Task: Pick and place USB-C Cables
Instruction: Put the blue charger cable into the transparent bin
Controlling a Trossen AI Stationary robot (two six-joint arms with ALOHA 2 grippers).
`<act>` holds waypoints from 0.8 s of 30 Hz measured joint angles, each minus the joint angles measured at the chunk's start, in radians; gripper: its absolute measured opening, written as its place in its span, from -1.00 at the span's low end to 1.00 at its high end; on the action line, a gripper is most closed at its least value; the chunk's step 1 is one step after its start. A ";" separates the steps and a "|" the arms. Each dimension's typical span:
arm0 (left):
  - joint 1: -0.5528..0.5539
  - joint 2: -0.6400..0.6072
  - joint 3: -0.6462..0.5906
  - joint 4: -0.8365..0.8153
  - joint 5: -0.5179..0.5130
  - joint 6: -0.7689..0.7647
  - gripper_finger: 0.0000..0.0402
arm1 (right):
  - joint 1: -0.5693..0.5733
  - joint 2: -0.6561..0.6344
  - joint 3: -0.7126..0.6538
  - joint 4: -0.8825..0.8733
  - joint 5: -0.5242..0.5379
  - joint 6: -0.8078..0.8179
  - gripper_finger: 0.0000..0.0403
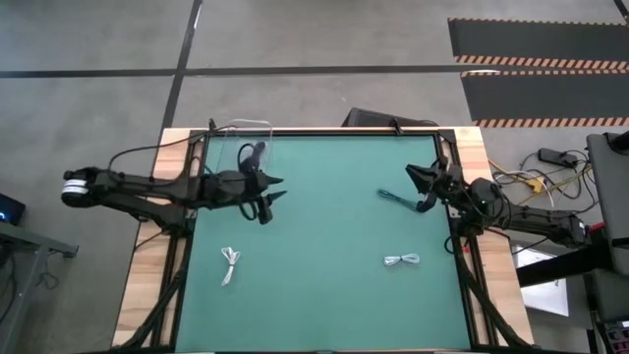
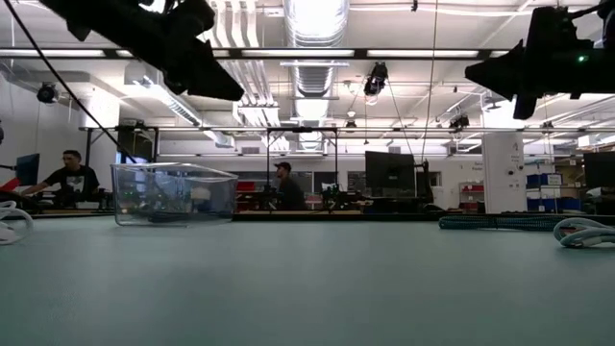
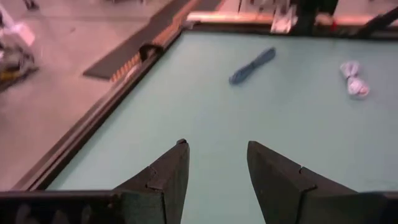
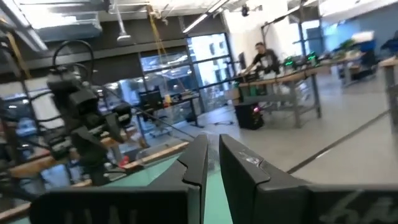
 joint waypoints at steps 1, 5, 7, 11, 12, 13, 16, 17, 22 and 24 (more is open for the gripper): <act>0.000 -0.003 -0.016 0.036 0.005 0.011 -0.27 | 0.000 0.001 0.000 0.000 -0.017 0.016 -0.84; 0.000 -0.004 -0.071 0.172 0.017 0.041 -0.27 | 0.001 0.008 0.000 -0.001 -0.057 0.092 -0.84; 0.000 0.001 -0.079 0.222 0.017 0.045 -0.27 | 0.004 0.016 0.000 0.001 -0.057 0.115 -0.84; 0.000 0.001 -0.085 0.261 0.017 0.047 -0.27 | 0.005 0.034 0.000 0.004 -0.057 0.160 -0.84; 0.000 0.000 -0.085 0.263 0.017 0.055 -0.27 | 0.007 0.040 0.000 0.005 -0.057 0.166 -0.84; 0.000 0.000 -0.085 0.267 0.017 0.063 -0.27 | 0.009 0.046 0.000 0.005 -0.057 0.170 -0.84; 0.000 -0.001 -0.085 0.271 0.016 0.069 -0.27 | 0.012 0.066 0.001 0.001 -0.058 0.193 -0.84; 0.000 0.000 -0.085 0.271 0.016 0.069 -0.27 | 0.012 0.075 0.004 -0.004 -0.057 0.202 -0.84; 0.000 0.001 -0.092 0.271 0.016 0.069 -0.27 | 0.016 0.141 0.065 -0.082 -0.057 0.212 -0.84; 0.000 0.001 -0.100 0.271 0.016 0.068 -0.27 | 0.016 0.178 0.112 -0.156 -0.057 0.212 -0.84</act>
